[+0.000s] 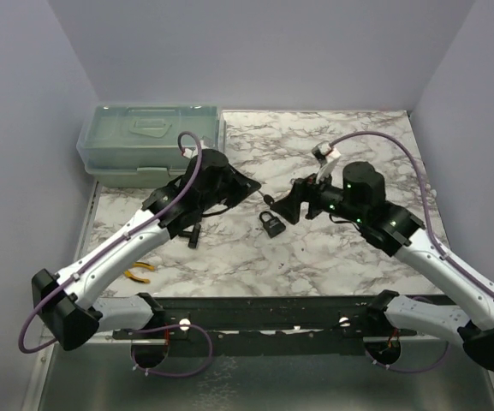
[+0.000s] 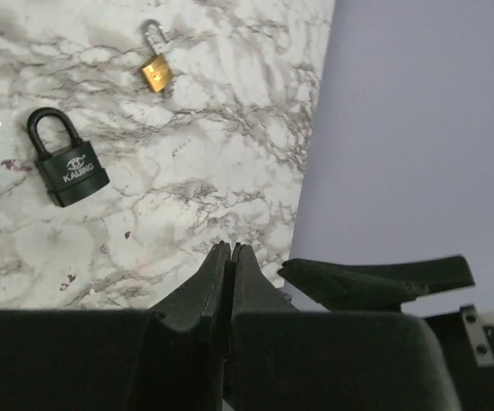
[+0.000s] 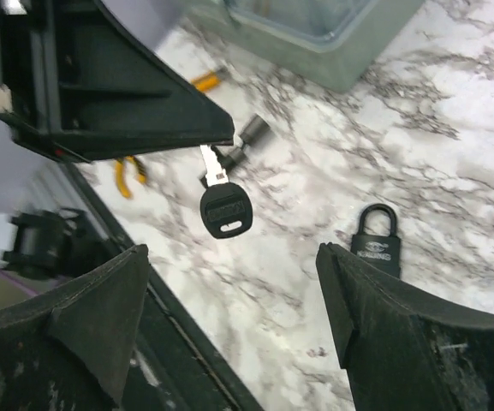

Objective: Unlock with the key

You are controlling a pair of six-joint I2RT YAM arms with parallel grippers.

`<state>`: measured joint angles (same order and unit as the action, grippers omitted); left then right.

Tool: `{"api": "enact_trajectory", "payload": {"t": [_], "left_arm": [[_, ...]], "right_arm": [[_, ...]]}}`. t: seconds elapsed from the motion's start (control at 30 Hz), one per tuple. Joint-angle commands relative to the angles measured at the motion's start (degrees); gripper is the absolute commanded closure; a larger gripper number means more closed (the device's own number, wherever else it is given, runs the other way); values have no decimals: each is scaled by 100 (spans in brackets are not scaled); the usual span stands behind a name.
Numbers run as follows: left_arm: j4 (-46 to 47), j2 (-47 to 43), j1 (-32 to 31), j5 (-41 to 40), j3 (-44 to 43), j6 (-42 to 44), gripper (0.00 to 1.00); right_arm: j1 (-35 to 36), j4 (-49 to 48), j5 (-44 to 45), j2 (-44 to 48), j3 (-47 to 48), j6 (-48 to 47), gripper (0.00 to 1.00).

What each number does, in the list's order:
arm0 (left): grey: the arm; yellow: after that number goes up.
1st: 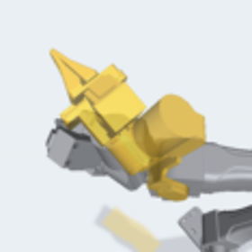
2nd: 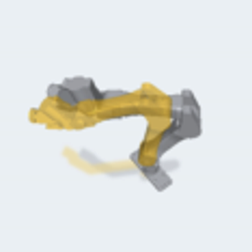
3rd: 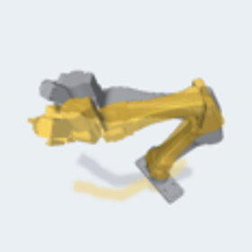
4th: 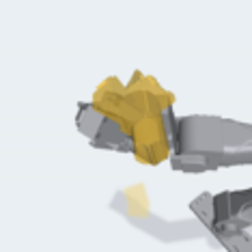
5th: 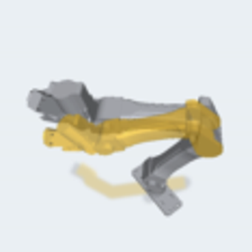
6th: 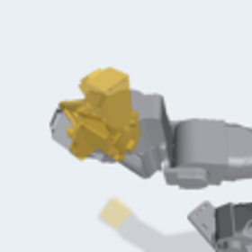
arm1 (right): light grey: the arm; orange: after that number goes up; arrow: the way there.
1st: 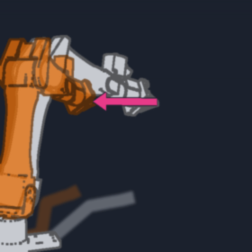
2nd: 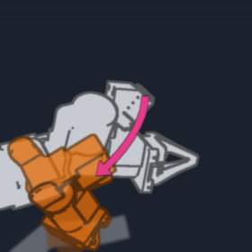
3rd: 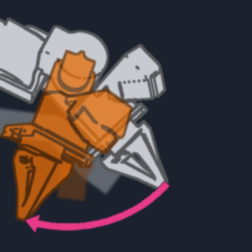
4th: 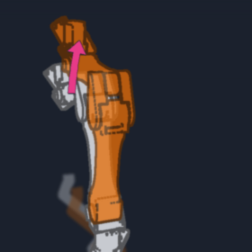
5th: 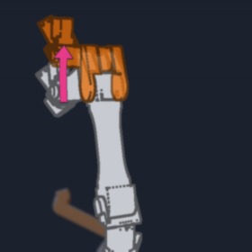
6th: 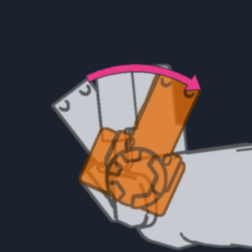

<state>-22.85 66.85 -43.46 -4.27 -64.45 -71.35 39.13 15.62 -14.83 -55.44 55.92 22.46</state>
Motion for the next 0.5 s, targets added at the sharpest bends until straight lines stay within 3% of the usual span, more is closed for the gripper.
{"api": "enact_trajectory", "payload": {"t": [0.0, 0.2, 0.33, 0.47], "left_arm": [[-2134, 754, 2, -674, -805, -701, 100], [-2524, 1172, 31, -598, -1297, -882, 100], [-3172, 1506, 189, -524, -1728, -1071, 100], [-3182, 1512, 373, -123, -1673, -1244, 100]], "right_arm": [[580, 986, 1204, -536, 356, -1209, 14], [1328, 931, 2544, -1128, 704, -1957, 20], [1638, 705, 2682, -1383, 757, -2190, 24], [1729, 310, 2786, -1390, 606, -2364, 31]]}}
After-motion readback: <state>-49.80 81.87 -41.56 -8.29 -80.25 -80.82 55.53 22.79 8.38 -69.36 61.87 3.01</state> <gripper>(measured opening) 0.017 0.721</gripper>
